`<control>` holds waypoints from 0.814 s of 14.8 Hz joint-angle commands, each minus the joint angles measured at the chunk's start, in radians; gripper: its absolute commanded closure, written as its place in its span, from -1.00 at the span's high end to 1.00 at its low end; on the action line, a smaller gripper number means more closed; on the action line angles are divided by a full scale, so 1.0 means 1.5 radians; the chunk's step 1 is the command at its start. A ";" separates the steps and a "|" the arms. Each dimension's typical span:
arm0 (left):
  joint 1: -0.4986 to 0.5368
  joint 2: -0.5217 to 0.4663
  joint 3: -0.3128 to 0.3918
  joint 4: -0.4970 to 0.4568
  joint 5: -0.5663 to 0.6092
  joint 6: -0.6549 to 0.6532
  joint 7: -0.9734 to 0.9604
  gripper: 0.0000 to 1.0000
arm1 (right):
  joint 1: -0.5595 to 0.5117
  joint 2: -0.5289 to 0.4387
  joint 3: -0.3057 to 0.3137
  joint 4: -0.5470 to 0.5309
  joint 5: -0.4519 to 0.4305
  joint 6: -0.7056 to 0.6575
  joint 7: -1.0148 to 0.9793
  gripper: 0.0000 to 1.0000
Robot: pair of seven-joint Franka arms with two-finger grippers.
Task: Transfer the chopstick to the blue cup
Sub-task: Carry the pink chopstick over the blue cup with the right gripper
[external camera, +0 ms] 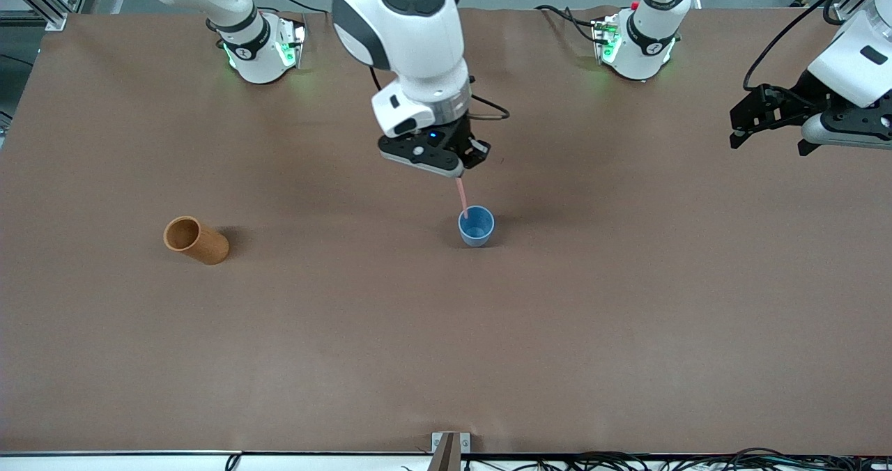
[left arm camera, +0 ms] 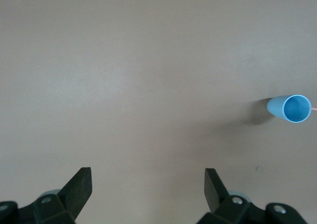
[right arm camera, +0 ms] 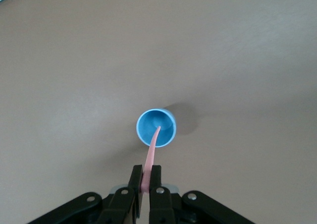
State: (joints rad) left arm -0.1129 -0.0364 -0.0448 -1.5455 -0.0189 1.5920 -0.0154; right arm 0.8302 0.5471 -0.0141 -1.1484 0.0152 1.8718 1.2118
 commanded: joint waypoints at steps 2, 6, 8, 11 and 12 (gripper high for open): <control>0.007 0.008 0.003 0.033 -0.038 -0.031 0.004 1.00 | 0.025 0.030 -0.008 0.030 -0.037 0.019 0.038 -0.99; 0.007 0.009 0.003 0.042 -0.027 -0.048 0.015 1.00 | 0.039 0.038 -0.007 0.023 -0.055 0.019 0.039 -0.98; 0.015 0.010 0.005 0.038 -0.027 -0.049 0.021 1.00 | 0.044 0.039 -0.006 0.019 -0.079 0.019 0.039 -0.97; 0.018 0.013 0.004 0.041 -0.027 -0.049 0.018 1.00 | 0.049 0.047 -0.006 0.003 -0.109 0.019 0.037 -0.94; 0.017 0.017 0.004 0.042 -0.027 -0.049 0.019 1.00 | 0.052 0.047 -0.006 -0.011 -0.129 0.020 0.035 -0.90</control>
State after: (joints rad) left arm -0.0909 -0.0333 -0.0366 -1.5184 -0.0530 1.5445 -0.0016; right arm 0.8930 0.6127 -0.0169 -1.1392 -0.1196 1.9003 1.2475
